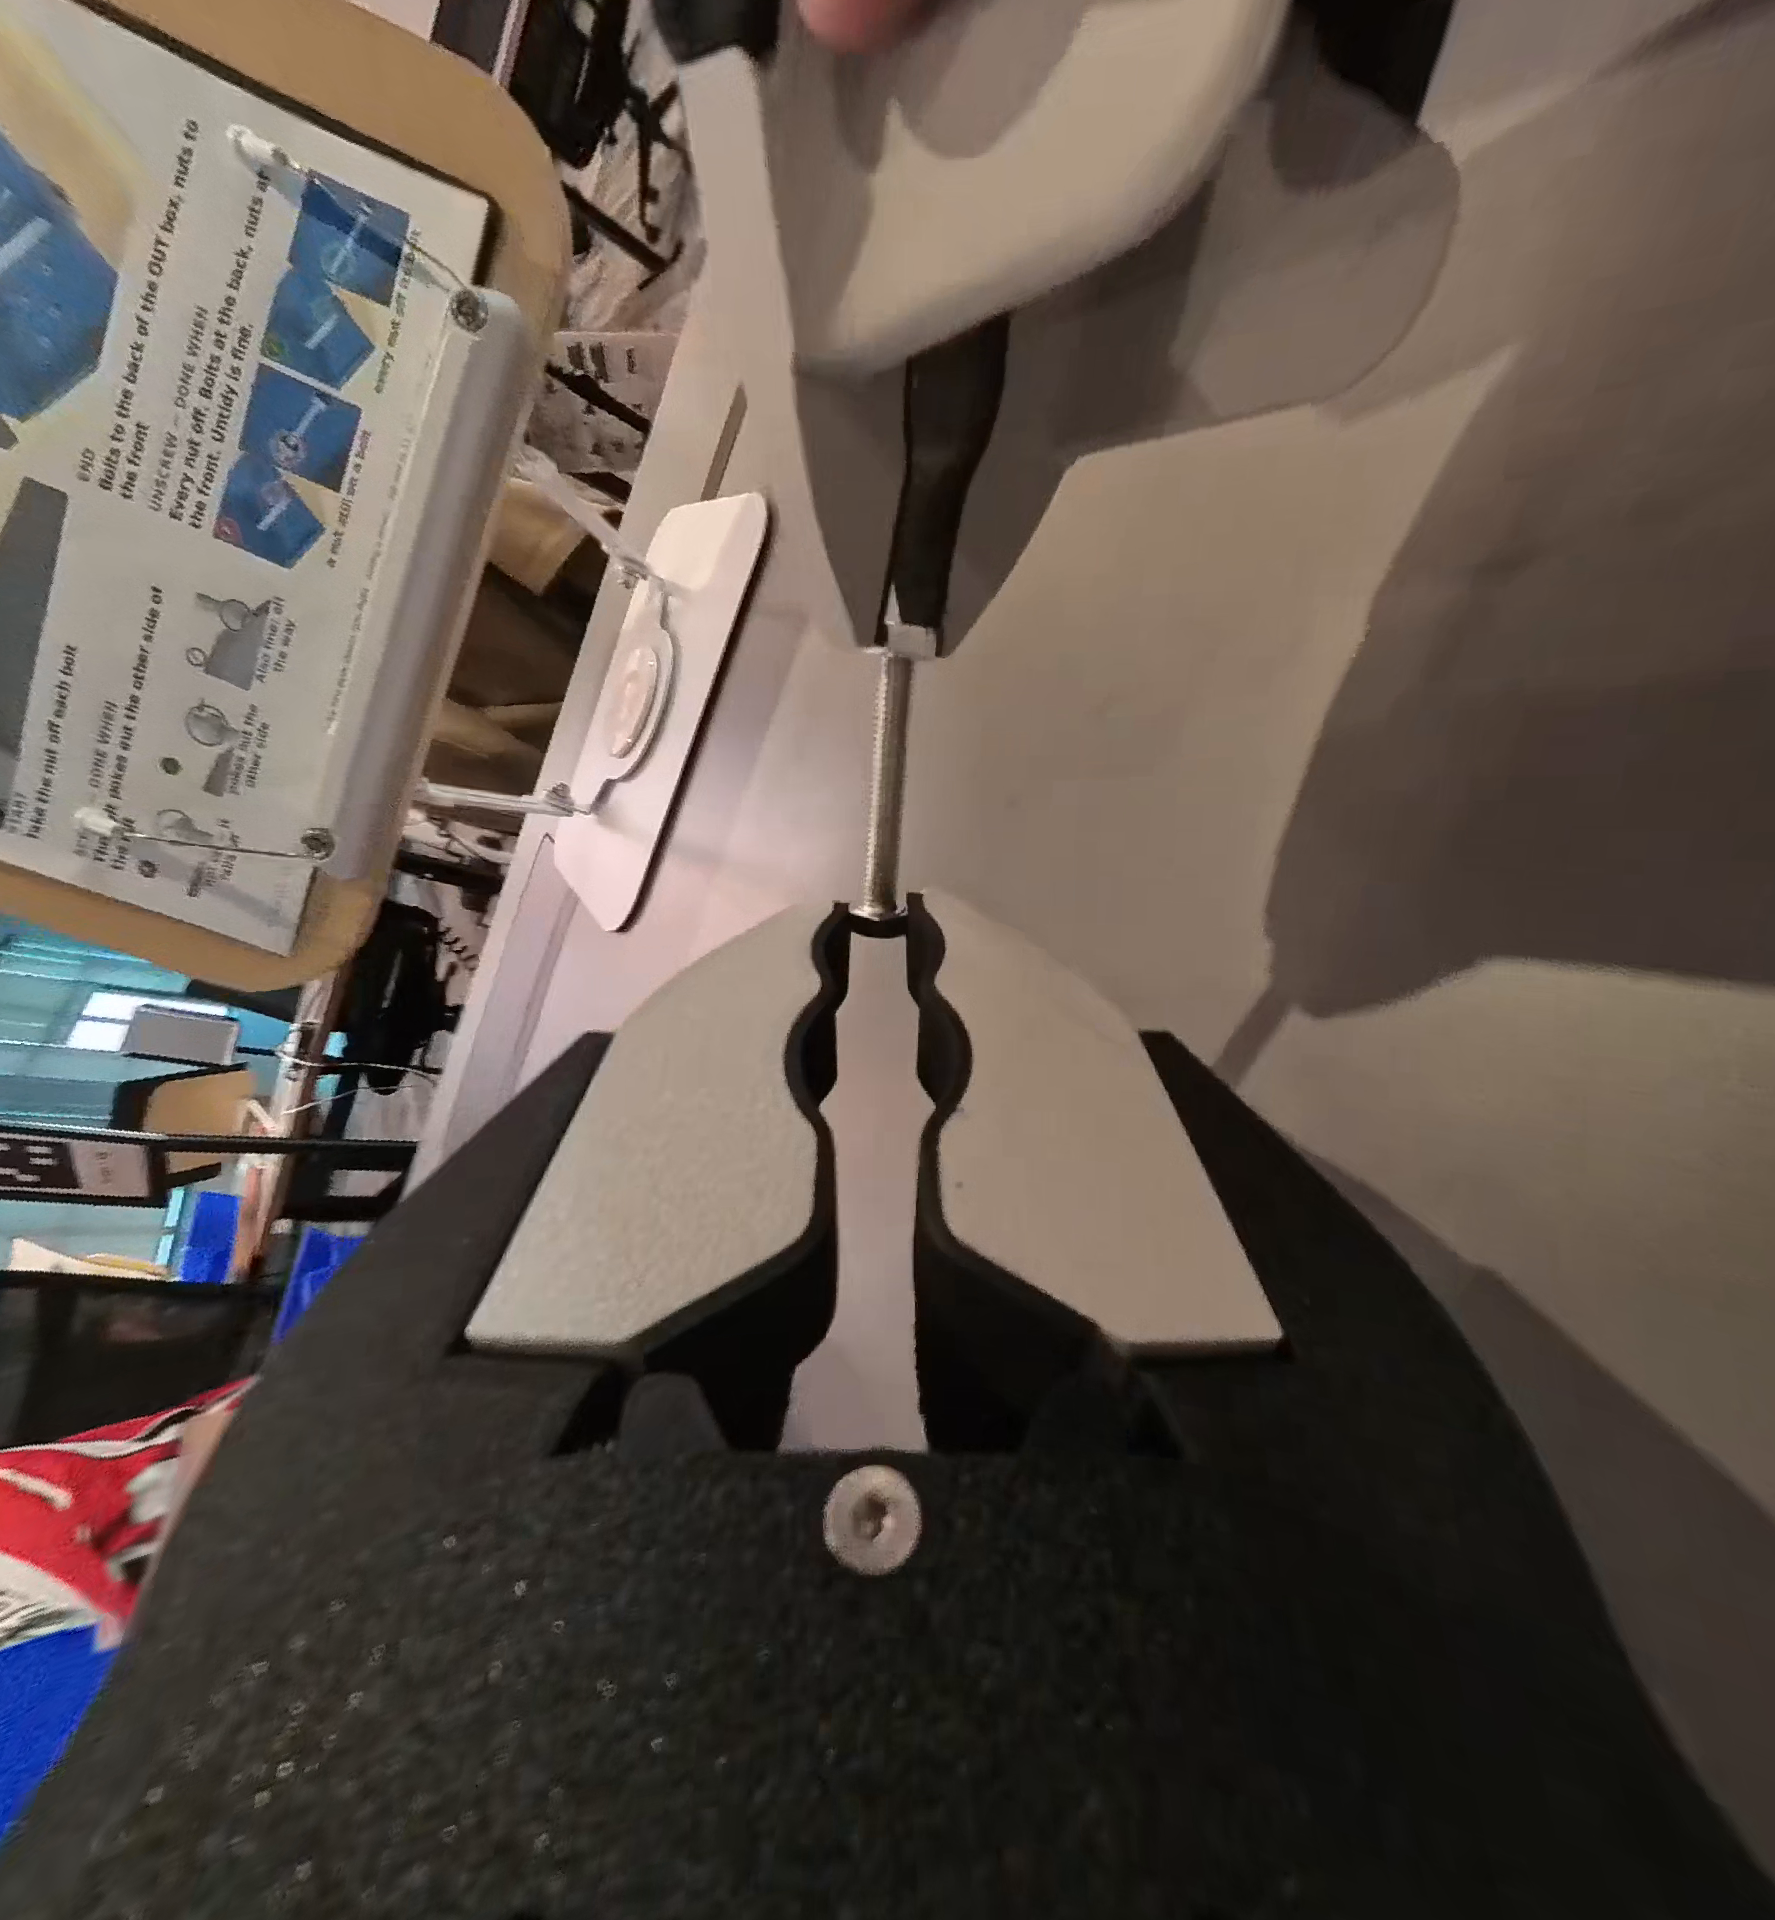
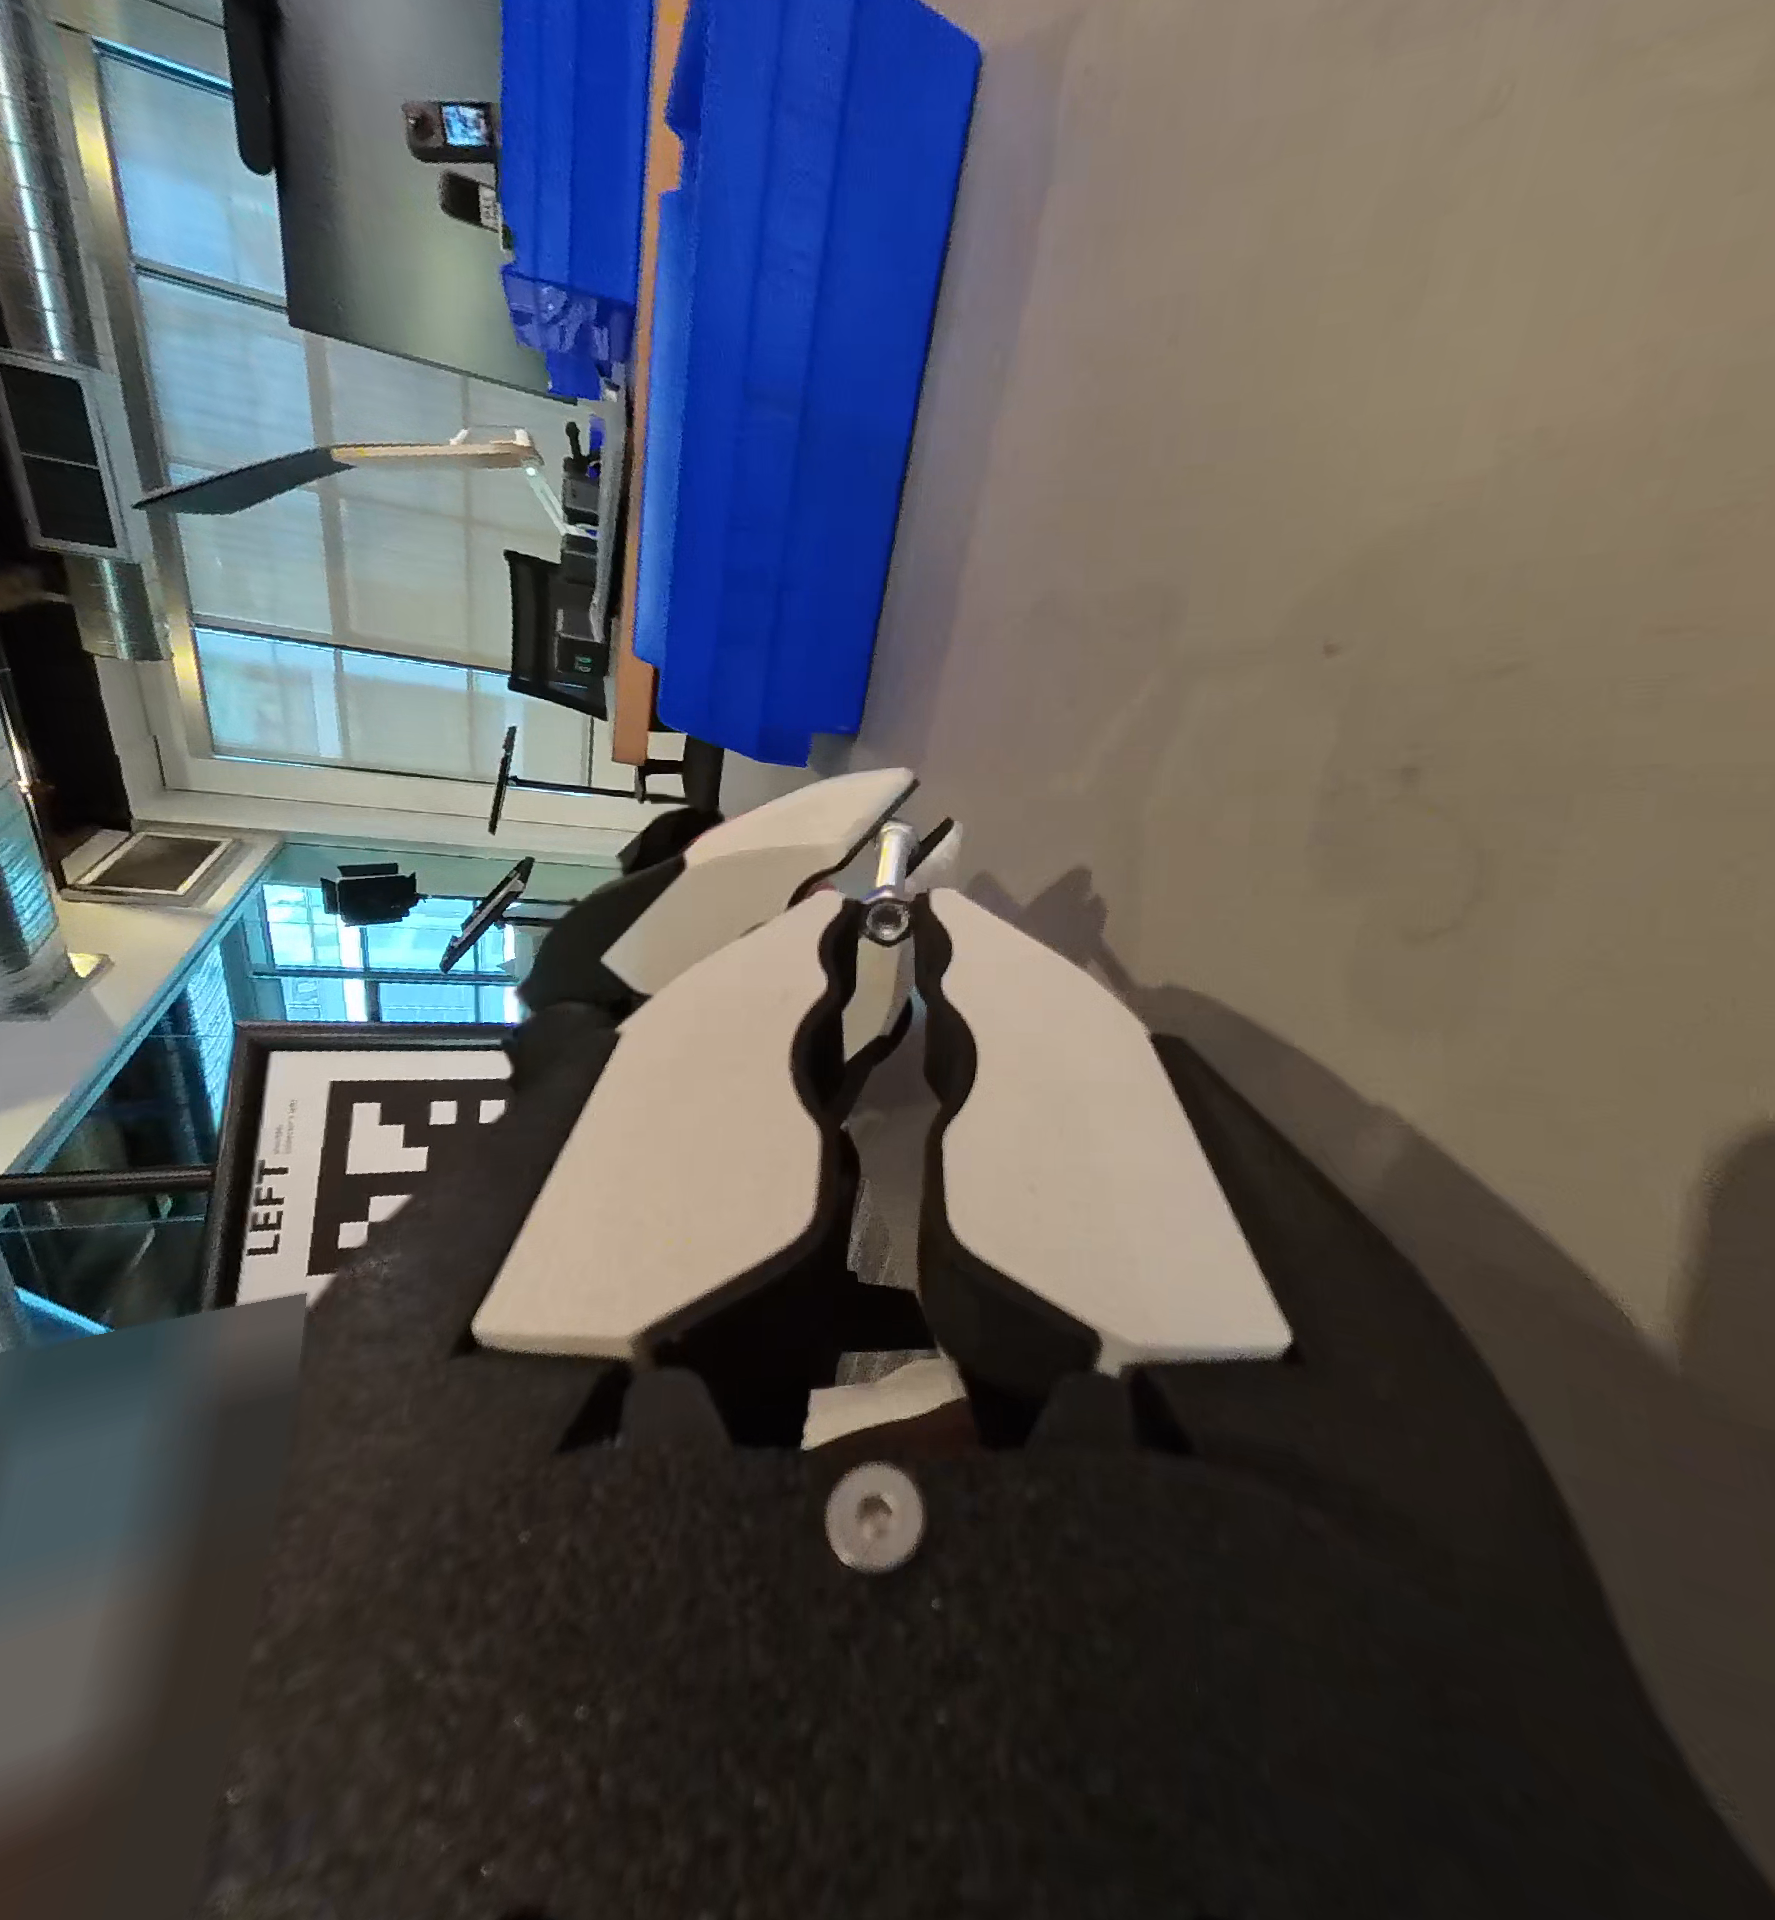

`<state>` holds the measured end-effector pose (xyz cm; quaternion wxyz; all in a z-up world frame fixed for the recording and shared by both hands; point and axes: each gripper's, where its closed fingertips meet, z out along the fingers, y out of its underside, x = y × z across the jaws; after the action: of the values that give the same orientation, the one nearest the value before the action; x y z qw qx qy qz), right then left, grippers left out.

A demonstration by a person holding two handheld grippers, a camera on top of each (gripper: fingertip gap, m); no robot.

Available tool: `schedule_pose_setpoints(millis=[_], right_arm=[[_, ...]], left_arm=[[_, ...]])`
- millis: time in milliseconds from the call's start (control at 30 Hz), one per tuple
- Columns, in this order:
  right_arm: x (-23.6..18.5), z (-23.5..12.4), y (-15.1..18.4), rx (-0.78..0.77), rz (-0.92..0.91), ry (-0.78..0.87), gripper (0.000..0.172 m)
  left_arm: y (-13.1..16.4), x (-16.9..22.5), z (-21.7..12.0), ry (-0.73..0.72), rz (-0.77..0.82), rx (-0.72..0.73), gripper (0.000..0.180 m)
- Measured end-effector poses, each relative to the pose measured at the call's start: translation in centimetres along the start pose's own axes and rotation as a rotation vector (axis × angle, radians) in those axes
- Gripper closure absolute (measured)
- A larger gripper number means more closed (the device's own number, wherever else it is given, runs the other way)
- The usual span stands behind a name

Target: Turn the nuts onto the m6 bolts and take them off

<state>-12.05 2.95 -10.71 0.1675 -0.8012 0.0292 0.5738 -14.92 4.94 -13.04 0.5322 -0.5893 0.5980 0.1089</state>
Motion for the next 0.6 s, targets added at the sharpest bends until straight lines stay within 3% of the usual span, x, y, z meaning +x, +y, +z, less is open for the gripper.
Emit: schedule_pose_setpoints(millis=[400, 500, 600], right_arm=[[-2.3, -1.2, 0.0, 0.033, -0.111, -0.095, 0.158], [-0.9, -1.8, -0.2, 0.077, -0.38, 0.061, 0.163], [0.5, -0.9, 1.4, 0.126, -0.734, 0.289, 0.155]], left_arm=[[0.8, 0.0, 0.3, 0.21, -0.318, 0.065, 0.171], [1.3, -0.3, 0.2, 0.281, -0.448, 0.085, 0.171], [2.0, -2.0, -0.5, 0.321, -0.661, 0.145, 0.171]])
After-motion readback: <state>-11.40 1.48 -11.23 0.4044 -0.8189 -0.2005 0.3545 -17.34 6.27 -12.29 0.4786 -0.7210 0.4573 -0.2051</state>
